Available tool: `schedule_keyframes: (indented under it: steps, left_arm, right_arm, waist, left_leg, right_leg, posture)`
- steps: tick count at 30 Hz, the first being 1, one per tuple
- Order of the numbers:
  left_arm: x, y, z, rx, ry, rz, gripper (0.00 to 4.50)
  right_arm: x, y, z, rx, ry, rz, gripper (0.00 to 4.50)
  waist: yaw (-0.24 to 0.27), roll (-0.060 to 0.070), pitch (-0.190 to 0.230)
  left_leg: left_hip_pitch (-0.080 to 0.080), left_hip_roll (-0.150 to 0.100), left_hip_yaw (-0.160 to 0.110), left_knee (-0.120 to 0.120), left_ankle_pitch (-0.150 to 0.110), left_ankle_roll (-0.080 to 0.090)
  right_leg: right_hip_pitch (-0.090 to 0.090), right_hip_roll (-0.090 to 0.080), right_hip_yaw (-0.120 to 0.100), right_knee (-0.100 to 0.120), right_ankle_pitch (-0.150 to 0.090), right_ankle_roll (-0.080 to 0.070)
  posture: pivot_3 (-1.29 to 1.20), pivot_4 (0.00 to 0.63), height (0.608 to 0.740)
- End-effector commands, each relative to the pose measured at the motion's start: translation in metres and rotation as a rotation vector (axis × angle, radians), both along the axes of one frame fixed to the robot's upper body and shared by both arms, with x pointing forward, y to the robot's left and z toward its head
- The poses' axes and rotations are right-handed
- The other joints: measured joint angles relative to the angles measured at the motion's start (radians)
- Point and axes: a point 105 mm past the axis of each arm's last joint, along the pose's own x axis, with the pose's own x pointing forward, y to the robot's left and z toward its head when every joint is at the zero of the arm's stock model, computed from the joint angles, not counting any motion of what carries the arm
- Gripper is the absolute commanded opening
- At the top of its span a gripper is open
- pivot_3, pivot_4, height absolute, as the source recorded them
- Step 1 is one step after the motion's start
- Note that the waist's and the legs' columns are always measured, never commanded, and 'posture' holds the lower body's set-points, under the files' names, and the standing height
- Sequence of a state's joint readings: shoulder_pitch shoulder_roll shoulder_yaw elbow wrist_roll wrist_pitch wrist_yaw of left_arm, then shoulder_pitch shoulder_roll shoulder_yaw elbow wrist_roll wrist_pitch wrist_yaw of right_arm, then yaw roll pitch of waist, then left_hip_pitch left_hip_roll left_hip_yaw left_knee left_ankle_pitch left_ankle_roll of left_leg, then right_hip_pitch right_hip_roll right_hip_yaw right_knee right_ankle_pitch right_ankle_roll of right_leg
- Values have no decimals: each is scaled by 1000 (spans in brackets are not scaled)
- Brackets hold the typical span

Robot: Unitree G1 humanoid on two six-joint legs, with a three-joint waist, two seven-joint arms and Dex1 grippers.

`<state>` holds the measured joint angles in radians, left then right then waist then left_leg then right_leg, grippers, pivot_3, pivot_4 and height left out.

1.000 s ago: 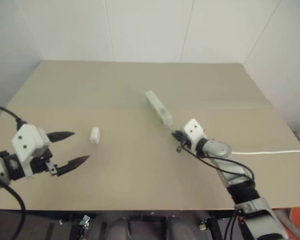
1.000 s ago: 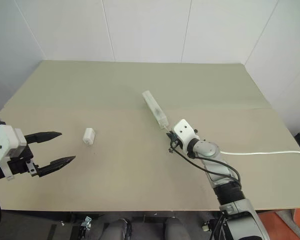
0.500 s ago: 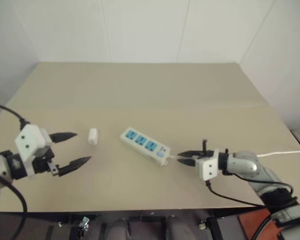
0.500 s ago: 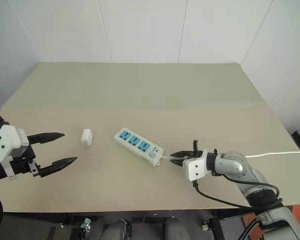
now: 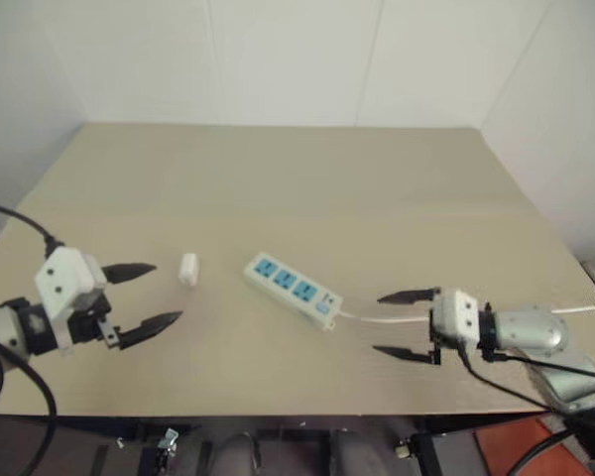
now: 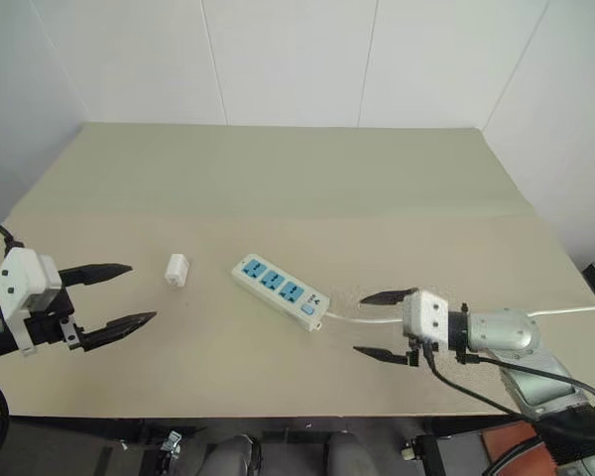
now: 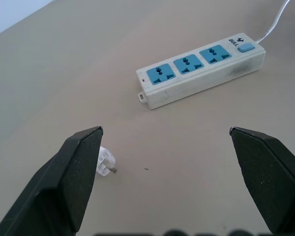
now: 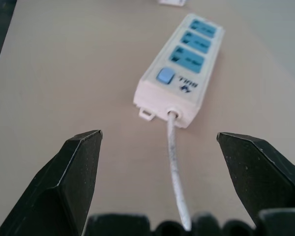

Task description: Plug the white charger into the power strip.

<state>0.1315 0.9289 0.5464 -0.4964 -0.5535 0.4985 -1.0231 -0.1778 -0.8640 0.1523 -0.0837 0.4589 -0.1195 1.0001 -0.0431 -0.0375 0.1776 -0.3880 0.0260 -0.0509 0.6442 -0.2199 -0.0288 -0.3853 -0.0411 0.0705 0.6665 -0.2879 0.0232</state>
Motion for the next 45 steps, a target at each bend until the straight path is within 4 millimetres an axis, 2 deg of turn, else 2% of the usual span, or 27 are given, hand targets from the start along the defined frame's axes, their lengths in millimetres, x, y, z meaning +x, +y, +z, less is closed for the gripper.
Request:
schedule_keyframes:
  steps: [1, 7, 15, 26, 45]
  left_arm:
    - [-1, -5, 6, 3, -33, -28, 4500]
    - [-1, -4, 6, 4, -30, -32, 4500]
    - [-2, -4, 9, 5, -31, -37, 4500]
    - [-2, -6, 10, 5, -35, -38, 4500]
    - [-2, -9, 11, 0, -36, -45, 4500]
  right_arm:
    - [3, 13, 5, 123, 68, -86, 4447]
    - [7, 56, -16, 272, 187, -243, 4447]
    - [22, 78, -19, 307, 130, -295, 4447]
    - [34, 83, -23, 313, 116, -278, 4447]
    - [37, 83, -50, 288, 170, -248, 4447]
  waist:
    - [0, 0, 0]
    - [-1, 0, 0]
    - [1, 0, 0]
    - [0, 0, 0]
    - [-4, 0, 0]
  left_leg:
    - [0, 1, 0, 0, 0, 0]
    - [-2, 2, 1, 0, 0, 0]
    - [-2, 2, 1, 0, 0, 0]
    - [-2, 2, 2, 0, 0, 0]
    - [-1, 3, 2, 0, 0, 0]
  right_leg:
    - [0, 1, 0, 0, 0, 0]
    - [-3, 3, 0, 0, 0, 0]
    - [-3, 3, -1, 0, 0, 0]
    - [-3, 4, -1, 0, 0, 0]
    - [-3, 4, 0, 0, 0, -1]
  posture:
    - [0, 150, 740]
    - [0, 150, 740]
    - [0, 150, 740]
    - [0, 150, 740]
    - [0, 150, 740]
